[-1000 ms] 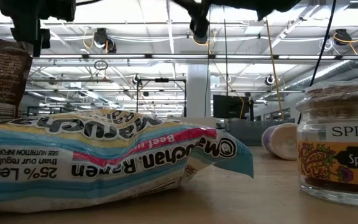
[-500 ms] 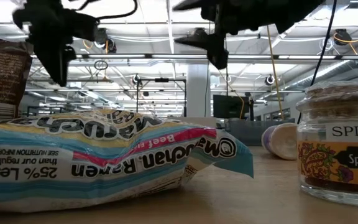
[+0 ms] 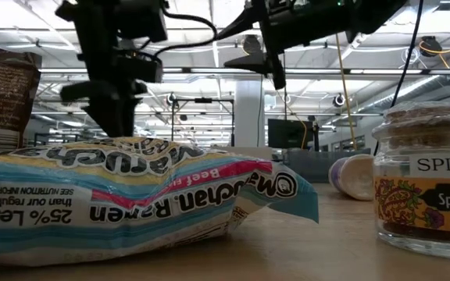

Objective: Pick & Place Food Item
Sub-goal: Put the orange noodle pack into the left black bin

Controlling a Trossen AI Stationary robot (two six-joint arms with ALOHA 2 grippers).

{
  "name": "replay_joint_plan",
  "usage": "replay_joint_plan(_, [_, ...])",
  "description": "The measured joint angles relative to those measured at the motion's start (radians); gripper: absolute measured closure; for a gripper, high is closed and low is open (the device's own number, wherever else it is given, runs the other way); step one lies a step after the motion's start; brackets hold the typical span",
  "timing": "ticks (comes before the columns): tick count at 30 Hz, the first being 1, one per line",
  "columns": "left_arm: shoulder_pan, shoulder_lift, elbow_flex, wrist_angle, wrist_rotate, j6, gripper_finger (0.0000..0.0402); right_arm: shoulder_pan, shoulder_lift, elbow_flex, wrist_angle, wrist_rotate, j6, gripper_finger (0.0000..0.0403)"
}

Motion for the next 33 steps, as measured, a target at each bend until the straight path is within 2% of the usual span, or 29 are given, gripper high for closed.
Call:
replay_joint_plan(4, [0.017,0.053,0.000,0.063,-0.001,-0.003,0.0218,0.000,0.000,0.000,0.119,0.075,-0.010,0.0177])
replay_joint_plan(10, [0.044,0.099,0.000,0.139,-0.020,0.005,0.0218,-0.033,-0.037,0.001,0.182,0.072,-0.052,0.0177])
replay_joint_plan(12, [0.050,0.112,0.000,0.168,-0.020,0.017,0.0218,-0.051,-0.066,0.001,0.149,0.067,-0.053,0.0177])
replay_joint_plan(15, [0.052,0.126,0.000,0.204,-0.021,0.027,0.0218,-0.087,-0.117,0.001,0.091,0.005,-0.070,0.0177])
replay_joint_plan(20, [0.051,0.142,-0.001,0.238,-0.020,0.030,0.0218,-0.136,-0.209,0.002,-0.072,-0.057,-0.082,0.0177])
replay_joint_plan(26, [0.049,0.178,-0.002,0.249,-0.018,0.029,0.0218,-0.158,-0.278,0.001,-0.205,-0.057,-0.119,0.0177])
replay_joint_plan(33, [0.048,0.234,-0.003,0.251,0.008,0.021,0.0218,-0.157,-0.281,0.001,-0.230,-0.058,-0.132,0.0177])
